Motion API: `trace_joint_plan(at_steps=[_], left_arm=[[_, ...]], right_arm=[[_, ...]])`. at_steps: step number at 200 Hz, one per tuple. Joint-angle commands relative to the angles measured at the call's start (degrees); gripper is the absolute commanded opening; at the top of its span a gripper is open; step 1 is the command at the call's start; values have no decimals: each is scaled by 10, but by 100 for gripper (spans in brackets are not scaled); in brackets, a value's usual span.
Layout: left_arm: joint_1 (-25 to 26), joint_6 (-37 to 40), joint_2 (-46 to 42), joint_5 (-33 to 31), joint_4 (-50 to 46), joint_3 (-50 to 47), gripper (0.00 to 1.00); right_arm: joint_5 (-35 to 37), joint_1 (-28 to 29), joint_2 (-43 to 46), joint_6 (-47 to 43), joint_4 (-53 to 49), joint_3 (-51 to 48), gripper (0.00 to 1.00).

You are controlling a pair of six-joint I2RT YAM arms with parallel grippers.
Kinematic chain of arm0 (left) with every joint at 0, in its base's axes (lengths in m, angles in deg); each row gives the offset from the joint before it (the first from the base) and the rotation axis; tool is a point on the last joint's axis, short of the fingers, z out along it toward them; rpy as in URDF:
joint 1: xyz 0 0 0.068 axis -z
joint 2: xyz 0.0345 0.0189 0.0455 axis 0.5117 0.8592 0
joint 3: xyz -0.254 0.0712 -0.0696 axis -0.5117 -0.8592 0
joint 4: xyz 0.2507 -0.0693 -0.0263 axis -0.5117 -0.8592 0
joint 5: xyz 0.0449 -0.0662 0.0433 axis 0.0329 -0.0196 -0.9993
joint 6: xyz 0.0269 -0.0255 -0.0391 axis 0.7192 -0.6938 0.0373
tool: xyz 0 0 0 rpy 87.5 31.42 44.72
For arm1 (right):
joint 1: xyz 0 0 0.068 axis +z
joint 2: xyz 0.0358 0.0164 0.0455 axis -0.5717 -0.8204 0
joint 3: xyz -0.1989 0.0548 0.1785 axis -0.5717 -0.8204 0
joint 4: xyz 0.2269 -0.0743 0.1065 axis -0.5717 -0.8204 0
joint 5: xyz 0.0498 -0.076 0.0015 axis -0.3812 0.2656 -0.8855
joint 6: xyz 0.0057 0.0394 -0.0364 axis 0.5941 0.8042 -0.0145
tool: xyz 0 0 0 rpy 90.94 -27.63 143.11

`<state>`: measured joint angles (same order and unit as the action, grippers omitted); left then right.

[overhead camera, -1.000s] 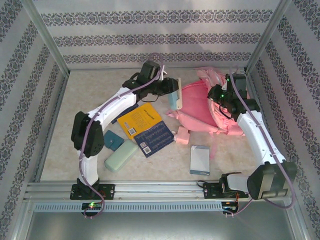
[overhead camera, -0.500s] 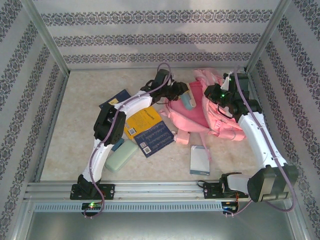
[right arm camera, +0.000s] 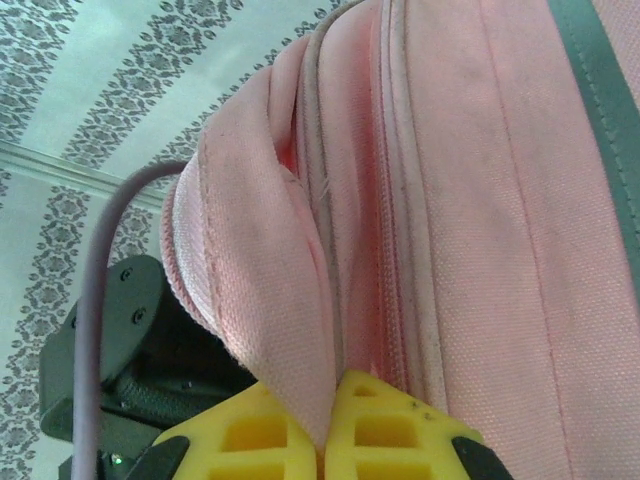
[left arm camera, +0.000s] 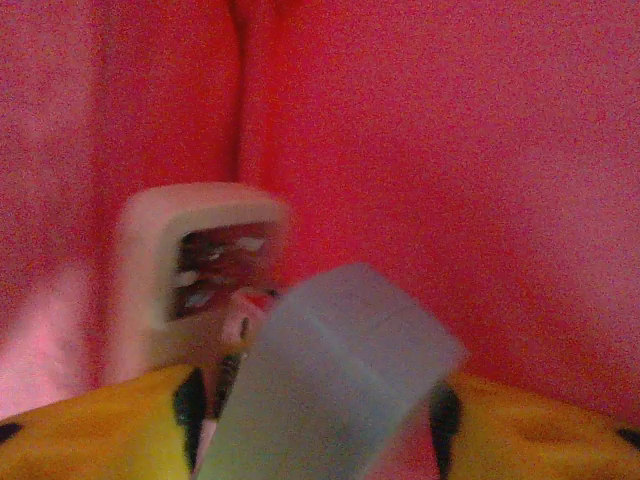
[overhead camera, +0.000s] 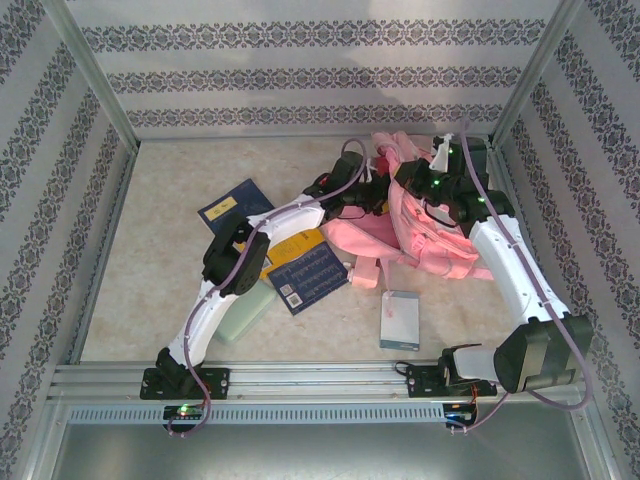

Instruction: Pack the student bag

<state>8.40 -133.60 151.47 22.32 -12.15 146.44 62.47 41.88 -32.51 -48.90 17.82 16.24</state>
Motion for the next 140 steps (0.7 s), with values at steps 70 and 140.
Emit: trace_joint_plan(at_steps=[70,140], left_arm=[[-24,185,-106,7,-150,33,100],[-76,217,-266,-55,-288,-49,100]], right_arm=[[33,-16,50,-16,37,13,0],[148,-28,79,-63,-42,9,0]])
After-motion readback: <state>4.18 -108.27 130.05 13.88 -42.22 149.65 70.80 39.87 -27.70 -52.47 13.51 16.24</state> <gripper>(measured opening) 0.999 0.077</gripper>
